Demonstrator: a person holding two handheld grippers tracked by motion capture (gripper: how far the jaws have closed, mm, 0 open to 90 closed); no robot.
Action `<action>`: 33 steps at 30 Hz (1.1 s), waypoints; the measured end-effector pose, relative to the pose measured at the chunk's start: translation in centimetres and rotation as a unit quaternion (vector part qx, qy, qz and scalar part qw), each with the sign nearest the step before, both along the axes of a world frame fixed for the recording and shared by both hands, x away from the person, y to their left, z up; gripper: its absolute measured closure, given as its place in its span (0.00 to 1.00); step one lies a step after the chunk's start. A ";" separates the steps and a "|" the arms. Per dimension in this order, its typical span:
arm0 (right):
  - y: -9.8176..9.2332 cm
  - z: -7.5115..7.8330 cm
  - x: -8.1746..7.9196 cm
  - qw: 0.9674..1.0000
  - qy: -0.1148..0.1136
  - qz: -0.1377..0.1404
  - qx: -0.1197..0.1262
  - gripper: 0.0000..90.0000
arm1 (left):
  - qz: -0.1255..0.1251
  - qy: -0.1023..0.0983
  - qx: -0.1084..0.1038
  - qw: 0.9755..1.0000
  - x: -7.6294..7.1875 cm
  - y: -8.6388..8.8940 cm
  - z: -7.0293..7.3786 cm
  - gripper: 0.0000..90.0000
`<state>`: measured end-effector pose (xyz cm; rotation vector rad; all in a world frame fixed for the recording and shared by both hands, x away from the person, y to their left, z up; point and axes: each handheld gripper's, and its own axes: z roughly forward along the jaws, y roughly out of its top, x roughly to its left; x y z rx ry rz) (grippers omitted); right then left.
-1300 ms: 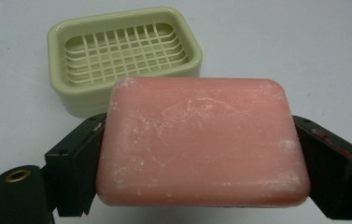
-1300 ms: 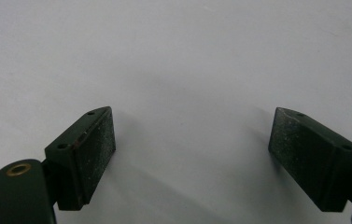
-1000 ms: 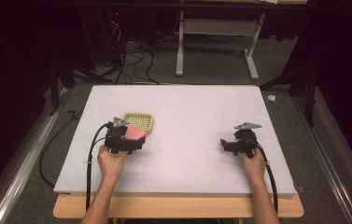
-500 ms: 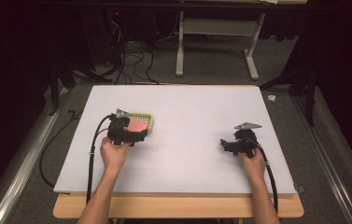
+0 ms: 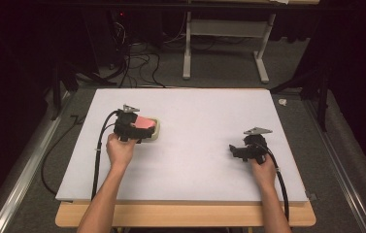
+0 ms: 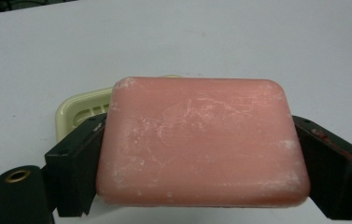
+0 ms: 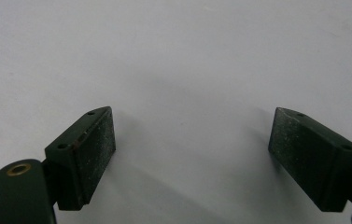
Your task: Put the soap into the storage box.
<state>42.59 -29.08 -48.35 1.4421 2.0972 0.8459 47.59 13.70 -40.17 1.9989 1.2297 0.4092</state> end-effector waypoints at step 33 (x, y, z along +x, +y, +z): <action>0.0 0.0 0.0 1.000 0.000 0.000 0.000 0.17 | 0.070 0.053 0.035 0.996 4.3 -0.6 -4.3 0.15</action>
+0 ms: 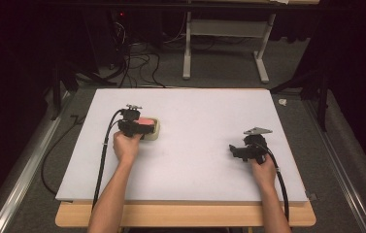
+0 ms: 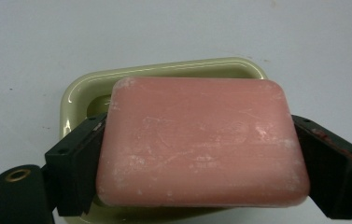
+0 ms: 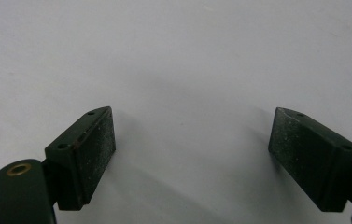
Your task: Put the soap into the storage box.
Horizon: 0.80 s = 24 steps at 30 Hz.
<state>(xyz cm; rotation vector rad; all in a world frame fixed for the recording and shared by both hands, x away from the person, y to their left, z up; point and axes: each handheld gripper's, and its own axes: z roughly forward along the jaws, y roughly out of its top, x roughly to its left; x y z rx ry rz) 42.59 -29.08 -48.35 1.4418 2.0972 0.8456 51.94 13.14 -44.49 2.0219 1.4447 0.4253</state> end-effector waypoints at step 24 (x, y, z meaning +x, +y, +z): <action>0.0 0.0 0.0 1.000 0.001 -0.001 0.001 0.17 | 0.018 -0.007 -0.004 1.000 0.2 0.3 -0.2 0.12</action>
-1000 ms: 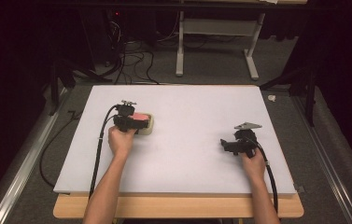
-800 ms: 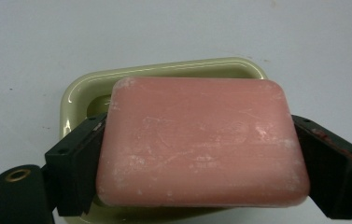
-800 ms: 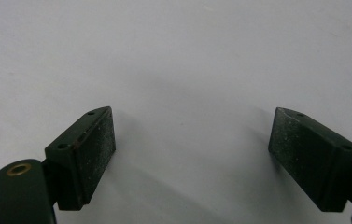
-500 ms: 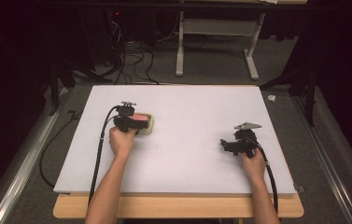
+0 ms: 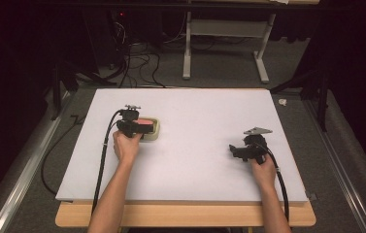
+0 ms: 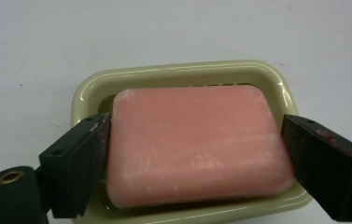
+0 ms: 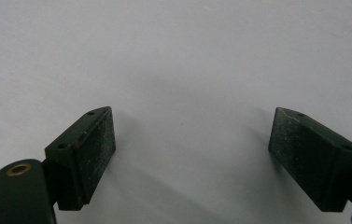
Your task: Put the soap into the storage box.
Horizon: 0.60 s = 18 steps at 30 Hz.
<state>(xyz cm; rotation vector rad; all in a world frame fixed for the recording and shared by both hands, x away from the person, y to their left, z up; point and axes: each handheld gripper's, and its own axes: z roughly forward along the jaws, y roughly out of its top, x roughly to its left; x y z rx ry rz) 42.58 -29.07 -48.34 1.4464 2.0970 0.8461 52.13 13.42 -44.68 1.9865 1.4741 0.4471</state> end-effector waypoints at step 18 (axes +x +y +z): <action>0.0 0.0 0.0 1.000 -0.001 0.001 0.000 0.17 | -0.020 -0.040 -0.023 0.999 -1.9 1.0 2.0 0.13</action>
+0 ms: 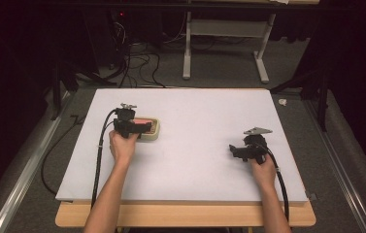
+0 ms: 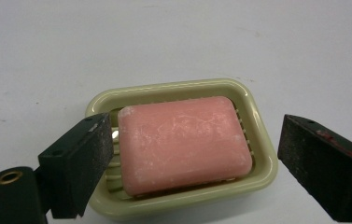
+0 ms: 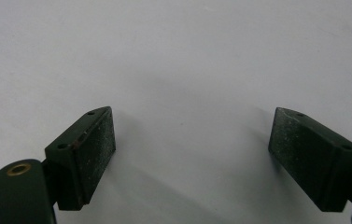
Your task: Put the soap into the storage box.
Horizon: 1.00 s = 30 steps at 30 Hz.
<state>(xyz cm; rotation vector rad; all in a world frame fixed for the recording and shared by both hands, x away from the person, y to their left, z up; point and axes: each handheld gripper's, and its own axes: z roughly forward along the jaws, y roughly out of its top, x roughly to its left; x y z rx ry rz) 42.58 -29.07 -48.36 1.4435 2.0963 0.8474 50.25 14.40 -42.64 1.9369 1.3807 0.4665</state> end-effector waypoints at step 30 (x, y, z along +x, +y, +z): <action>0.0 0.0 0.0 1.000 0.000 0.000 0.000 0.17 | -0.030 -0.048 -0.024 0.998 -4.3 1.7 3.0 0.15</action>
